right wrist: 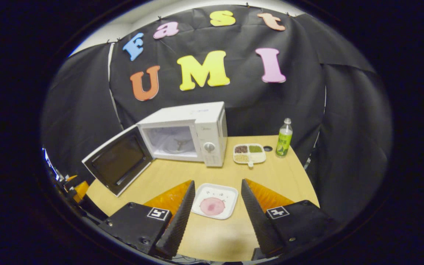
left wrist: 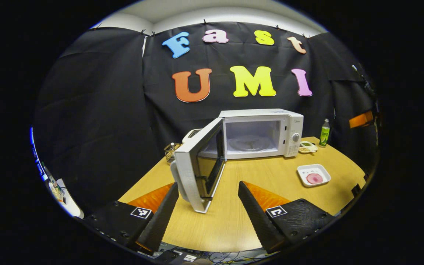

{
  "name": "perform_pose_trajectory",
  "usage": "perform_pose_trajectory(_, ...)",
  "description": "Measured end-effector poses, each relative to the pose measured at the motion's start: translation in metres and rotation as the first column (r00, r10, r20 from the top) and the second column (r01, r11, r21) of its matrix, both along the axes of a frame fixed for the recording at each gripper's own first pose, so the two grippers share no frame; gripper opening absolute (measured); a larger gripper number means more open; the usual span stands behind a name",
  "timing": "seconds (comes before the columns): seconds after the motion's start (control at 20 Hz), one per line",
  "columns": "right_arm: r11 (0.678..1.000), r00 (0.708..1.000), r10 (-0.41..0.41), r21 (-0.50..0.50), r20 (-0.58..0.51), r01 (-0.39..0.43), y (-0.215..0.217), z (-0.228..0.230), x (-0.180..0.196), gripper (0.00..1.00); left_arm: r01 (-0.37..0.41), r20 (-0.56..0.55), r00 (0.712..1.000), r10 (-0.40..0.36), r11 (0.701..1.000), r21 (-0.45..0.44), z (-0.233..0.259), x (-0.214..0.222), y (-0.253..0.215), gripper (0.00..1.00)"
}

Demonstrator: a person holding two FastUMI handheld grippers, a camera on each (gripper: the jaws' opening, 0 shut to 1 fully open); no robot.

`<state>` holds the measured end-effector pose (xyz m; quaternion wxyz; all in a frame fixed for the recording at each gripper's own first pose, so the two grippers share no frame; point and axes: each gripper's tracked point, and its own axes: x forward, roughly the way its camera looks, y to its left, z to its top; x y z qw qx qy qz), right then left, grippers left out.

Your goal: Open the microwave oven with the left hand, put the food in, and close the microwave oven.

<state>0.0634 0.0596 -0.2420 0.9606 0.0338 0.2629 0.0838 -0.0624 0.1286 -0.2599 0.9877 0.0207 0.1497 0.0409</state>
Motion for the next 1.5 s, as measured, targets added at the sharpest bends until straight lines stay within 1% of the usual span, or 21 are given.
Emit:
perform_pose_trajectory(0.05,1.000,0.999,-0.002,-0.003,-0.046,0.002,-0.004,-0.020,0.005,0.79,0.018,0.004,1.000,-0.018,1.000,-0.004,0.003,-0.001,-0.013,0.97)
perform_pose_trajectory(0.1,1.000,0.996,-0.003,0.004,-0.088,0.003,-0.005,-0.039,0.011,0.72,0.032,0.009,0.999,-0.032,0.999,-0.003,0.009,-0.002,-0.026,0.97)
perform_pose_trajectory(0.15,1.000,0.991,-0.002,0.013,-0.131,0.004,-0.005,-0.059,0.016,0.58,0.043,0.014,0.999,-0.043,0.999,0.001,0.014,-0.005,-0.037,0.97)
perform_pose_trajectory(0.2,1.000,0.985,0.001,0.020,-0.174,0.002,-0.005,-0.078,0.021,0.55,0.044,0.020,0.999,-0.044,0.999,0.002,0.020,-0.006,-0.044,0.97)
perform_pose_trajectory(0.25,1.000,0.976,0.004,0.028,-0.218,0.002,-0.007,-0.097,0.026,0.65,0.048,0.027,0.998,-0.048,0.999,-0.004,0.028,-0.006,-0.053,0.97)
perform_pose_trajectory(0.3,0.999,0.965,0.008,0.040,-0.262,0.003,-0.008,-0.117,0.036,0.53,0.045,0.031,0.999,-0.045,0.999,-0.003,0.033,-0.006,-0.060,0.97)
perform_pose_trajectory(0.45,0.994,0.923,0.008,0.101,-0.385,0.034,-0.010,-0.164,0.060,0.48,0.014,0.036,0.999,-0.014,1.000,-0.006,0.048,-0.006,-0.077,0.97)
perform_pose_trajectory(0.6,0.990,0.888,0.028,0.137,-0.460,0.040,-0.008,-0.189,0.075,0.38,-0.032,0.030,0.999,0.032,0.999,0.010,0.059,-0.004,-0.089,0.96)
perform_pose_trajectory(0.65,0.988,0.878,0.036,0.148,-0.477,0.040,-0.006,-0.194,0.081,0.36,-0.049,0.024,0.999,0.048,0.999,0.017,0.061,-0.004,-0.093,0.96)
perform_pose_trajectory(0.7,0.986,0.867,0.048,0.163,-0.495,0.039,-0.002,-0.200,0.086,0.31,-0.067,0.018,0.998,0.067,0.997,0.026,0.065,-0.004,-0.096,0.96)
perform_pose_trajectory(0.75,0.987,0.848,0.049,0.158,-0.527,0.041,-0.001,-0.206,0.086,0.41,-0.086,0.015,0.996,0.086,0.996,0.035,0.069,-0.004,-0.098,0.96)
perform_pose_trajectory(0.8,0.985,0.842,0.045,0.163,-0.538,0.051,-0.001,-0.205,0.088,0.22,-0.106,0.014,0.994,0.106,0.993,0.045,0.072,-0.004,-0.099,0.97)
perform_pose_trajectory(0.85,0.988,0.827,0.039,0.145,-0.561,0.052,0.000,-0.213,0.093,0.19,-0.123,0.015,0.992,0.123,0.991,0.051,0.076,-0.005,-0.101,0.96)
perform_pose_trajectory(0.9,0.990,0.827,0.034,0.134,-0.561,0.051,-0.001,-0.210,0.091,0.18,-0.139,0.012,0.990,0.138,0.989,0.055,0.077,-0.005,-0.104,0.96)
perform_pose_trajectory(0.95,0.992,0.816,0.036,0.121,-0.577,0.042,-0.003,-0.210,0.089,0.24,-0.155,0.006,0.988,0.155,0.986,0.056,0.076,-0.007,-0.106,0.96)
perform_pose_trajectory(1.0,0.993,0.811,0.040,0.116,-0.584,0.034,-0.002,-0.211,0.089,0.04,-0.166,-0.003,0.986,0.167,0.985,0.054,0.075,-0.008,-0.108,0.96)
perform_pose_trajectory(1.05,0.992,0.809,0.044,0.119,-0.586,0.032,-0.003,-0.210,0.089,0.02,-0.178,-0.010,0.984,0.179,0.983,0.053,0.075,-0.009,-0.110,0.96)
perform_pose_trajectory(1.1,0.991,0.803,0.053,0.129,-0.593,0.030,-0.004,-0.211,0.090,0.13,-0.189,-0.018,0.981,0.191,0.980,0.052,0.075,-0.010,-0.112,0.97)
perform_pose_trajectory(1.3,0.976,0.787,0.095,0.214,-0.610,0.048,-0.004,-0.213,0.091,0.06,-0.223,-0.024,0.974,0.224,0.974,0.047,0.077,-0.011,-0.118,0.97)
perform_pose_trajectory(1.4,0.961,0.775,0.117,0.268,-0.621,0.069,-0.003,-0.213,0.093,0.04,-0.231,-0.025,0.972,0.232,0.972,0.044,0.081,-0.012,-0.121,0.97)
perform_pose_trajectory(1.5,0.945,0.769,0.142,0.317,-0.623,0.082,-0.002,-0.212,0.093,0.04,-0.231,-0.025,0.972,0.232,0.972,0.047,0.084,-0.011,-0.124,0.97)
